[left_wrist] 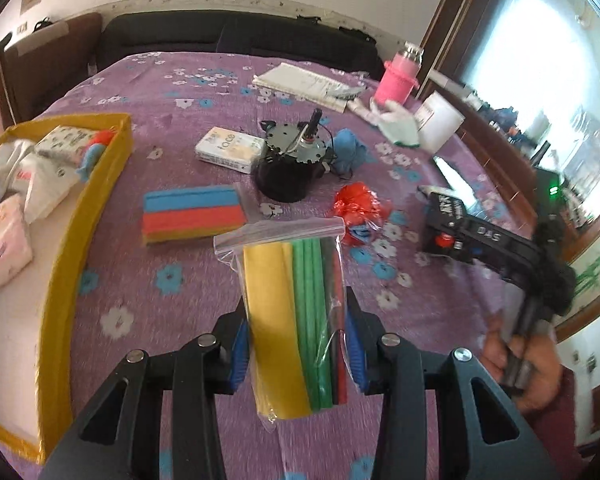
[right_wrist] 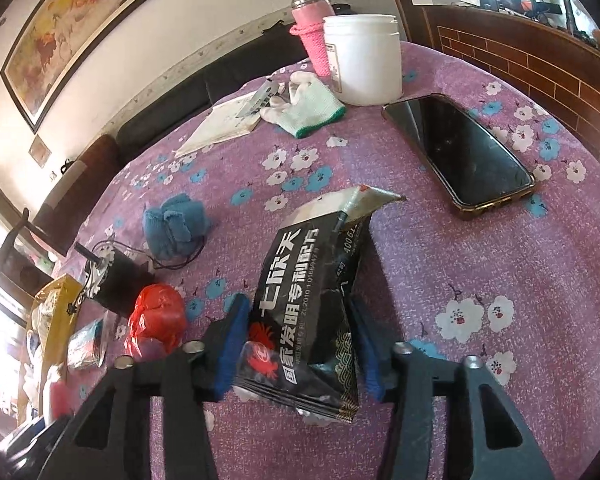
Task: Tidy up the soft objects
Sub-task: 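Carry both held bags into the yellow tray and open both tools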
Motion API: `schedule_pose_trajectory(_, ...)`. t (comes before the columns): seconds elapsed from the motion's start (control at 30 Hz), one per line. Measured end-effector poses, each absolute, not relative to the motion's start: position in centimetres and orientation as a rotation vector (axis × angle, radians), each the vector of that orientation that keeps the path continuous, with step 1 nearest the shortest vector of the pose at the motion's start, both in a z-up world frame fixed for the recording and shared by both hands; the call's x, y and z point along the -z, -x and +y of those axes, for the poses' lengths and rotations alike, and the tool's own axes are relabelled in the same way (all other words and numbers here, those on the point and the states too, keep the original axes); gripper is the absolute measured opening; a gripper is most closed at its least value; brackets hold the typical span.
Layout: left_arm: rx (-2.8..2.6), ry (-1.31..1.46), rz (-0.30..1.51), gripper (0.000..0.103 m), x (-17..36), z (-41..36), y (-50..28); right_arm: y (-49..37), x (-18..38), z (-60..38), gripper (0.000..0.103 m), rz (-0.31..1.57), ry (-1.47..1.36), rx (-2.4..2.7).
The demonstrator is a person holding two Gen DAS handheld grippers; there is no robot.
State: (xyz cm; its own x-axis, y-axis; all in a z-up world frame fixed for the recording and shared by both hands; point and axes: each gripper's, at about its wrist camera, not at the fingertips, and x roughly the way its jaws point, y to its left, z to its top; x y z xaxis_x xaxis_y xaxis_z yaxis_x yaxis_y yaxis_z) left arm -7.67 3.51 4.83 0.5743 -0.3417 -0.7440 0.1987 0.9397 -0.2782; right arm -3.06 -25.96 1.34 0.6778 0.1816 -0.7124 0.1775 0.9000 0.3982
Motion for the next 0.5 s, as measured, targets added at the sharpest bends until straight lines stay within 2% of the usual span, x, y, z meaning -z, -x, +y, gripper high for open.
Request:
schedule_pose_trajectory(0.27, 0.26, 0.291, 0.816, 0.039, -7.6, 10.3, 11.5, 5.3, -3.7, -25.2, 0.039, 0.717, -0.427, -0.015)
schedule_pose_trajectory(0.5, 0.143, 0.373, 0.775, 0.039, -7.7, 17.5, 13.4, 8.5, -6.0, -23.1, 0.039, 0.698, -0.45, -0.091)
